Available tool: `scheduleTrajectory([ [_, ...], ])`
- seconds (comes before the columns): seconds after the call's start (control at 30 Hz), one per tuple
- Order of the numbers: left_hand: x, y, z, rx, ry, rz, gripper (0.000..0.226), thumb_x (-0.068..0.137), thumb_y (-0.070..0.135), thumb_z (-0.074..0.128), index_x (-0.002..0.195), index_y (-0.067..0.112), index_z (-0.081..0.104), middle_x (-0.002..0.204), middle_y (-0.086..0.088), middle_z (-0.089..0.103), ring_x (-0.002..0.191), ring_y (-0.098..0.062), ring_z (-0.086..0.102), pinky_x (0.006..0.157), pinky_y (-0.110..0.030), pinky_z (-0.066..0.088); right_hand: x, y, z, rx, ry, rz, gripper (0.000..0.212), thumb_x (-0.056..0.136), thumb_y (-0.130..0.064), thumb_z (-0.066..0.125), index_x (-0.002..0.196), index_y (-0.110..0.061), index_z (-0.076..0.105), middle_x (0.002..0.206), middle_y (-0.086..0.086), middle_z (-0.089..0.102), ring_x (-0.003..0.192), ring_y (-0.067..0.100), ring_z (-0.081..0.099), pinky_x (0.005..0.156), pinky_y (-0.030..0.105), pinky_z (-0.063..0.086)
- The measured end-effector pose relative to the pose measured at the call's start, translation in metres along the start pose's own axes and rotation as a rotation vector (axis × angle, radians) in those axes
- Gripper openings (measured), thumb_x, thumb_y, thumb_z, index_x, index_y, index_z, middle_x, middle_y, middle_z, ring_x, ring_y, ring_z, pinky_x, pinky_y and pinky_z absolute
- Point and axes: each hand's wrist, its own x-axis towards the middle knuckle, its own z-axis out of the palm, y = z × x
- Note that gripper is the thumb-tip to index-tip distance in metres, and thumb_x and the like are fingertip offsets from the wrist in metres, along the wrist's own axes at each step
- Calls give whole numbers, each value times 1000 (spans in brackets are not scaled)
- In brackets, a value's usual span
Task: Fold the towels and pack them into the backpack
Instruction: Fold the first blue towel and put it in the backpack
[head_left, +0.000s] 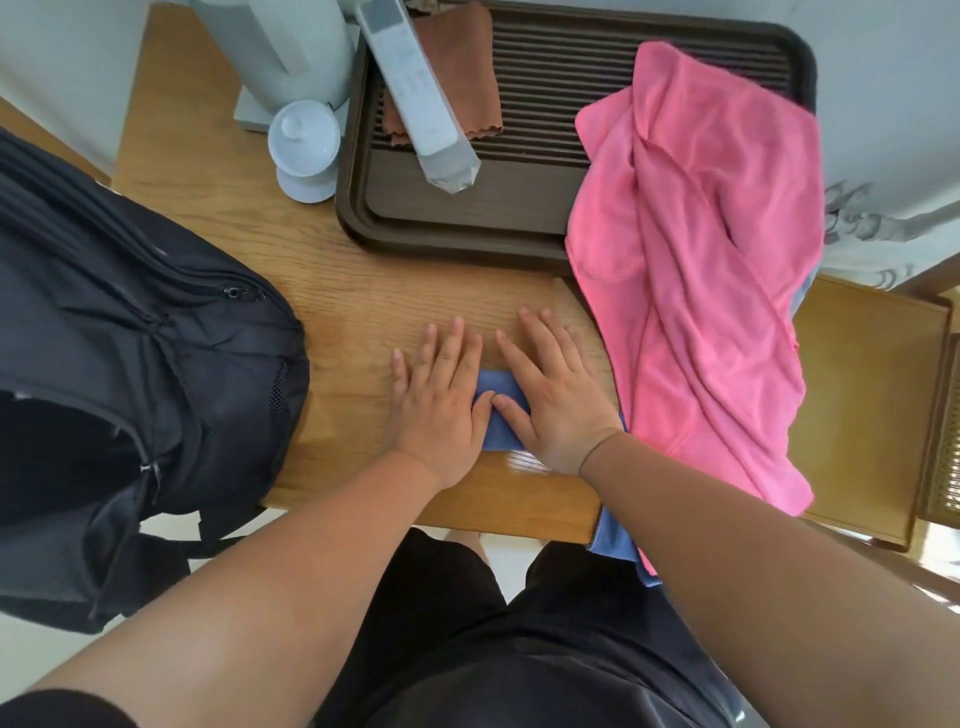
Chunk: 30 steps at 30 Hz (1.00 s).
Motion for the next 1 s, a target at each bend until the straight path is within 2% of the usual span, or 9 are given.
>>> scheduleTrajectory([
  [0.13, -8, -1, -21, 32, -66, 36, 61, 103, 52, 22, 156, 21, 23, 168, -3, -8, 154, -25, -11, 123, -54, -6, -9, 4, -22, -106, -143, 30, 79, 84, -74, 46, 140, -18, 52, 160, 10, 27, 147, 33, 20, 117, 50, 21],
  [0.27, -19, -6, -38, 74, -71, 156, 50, 100, 53, 40, 138, 22, 45, 155, -1, 34, 151, -25, 15, 123, -51, 10, -22, -4, -45, -233, -183, 18, 64, 73, -70, 63, 117, -22, 62, 138, 2, 49, 130, 28, 40, 103, 44, 32],
  [0.33, -25, -4, -48, 29, -66, 181, 39, 99, 49, 47, 128, 23, 48, 134, -1, 53, 134, -24, 40, 113, -43, 27, -24, -15, -55, -183, -167, 71, 53, 74, -58, 72, 110, -21, 59, 120, 0, 57, 119, 26, 49, 93, 39, 36],
  [0.43, -33, -1, -69, -316, -85, 102, 24, 98, 33, 56, 118, 23, 50, 108, -1, 62, 100, -23, 57, 89, -40, 46, -28, -31, -78, 22, -158, 233, 45, 75, -40, 77, 104, -18, 50, 91, 0, 55, 90, 25, 54, 67, 33, 33],
  [0.57, -43, 1, -94, -642, -18, 41, 23, 92, 23, 65, 113, 25, 55, 101, 3, 63, 93, -19, 60, 78, -36, 52, -34, -37, -113, 236, -45, 264, 54, 70, -30, 81, 114, -20, 52, 73, -4, 52, 69, 21, 52, 59, 32, 33],
  [0.67, -55, 12, -123, -982, 113, -102, 34, 88, 22, 74, 118, 23, 57, 103, 6, 62, 89, -12, 61, 70, -25, 51, -34, -38, -144, 434, 163, 316, 64, 67, -25, 84, 123, -26, 52, 77, -8, 54, 66, 11, 52, 62, 33, 40],
  [0.83, -87, 32, -176, -1346, 244, -155, 24, 94, 19, 69, 116, 15, 62, 104, 0, 69, 85, -8, 67, 67, -22, 57, -31, -48, -189, 832, 347, 293, 73, 67, -34, 86, 130, -39, 50, 101, -4, 60, 91, 16, 63, 82, 42, 58],
  [0.93, -102, 39, -194, -1325, 289, -166, 17, 95, 17, 68, 112, 17, 66, 100, -2, 74, 87, -14, 72, 75, -32, 60, -24, -57, -209, 796, 385, 272, 69, 74, -38, 86, 133, -26, 54, 114, -7, 59, 107, 15, 61, 91, 36, 53],
  [1.0, -109, 41, -201, -1298, 309, -200, 17, 93, 17, 70, 110, 17, 68, 99, -3, 75, 88, -18, 73, 75, -33, 62, -21, -63, -218, 810, 387, 264, 69, 74, -38, 87, 132, -22, 56, 110, -11, 59, 104, 13, 61, 84, 26, 52],
])
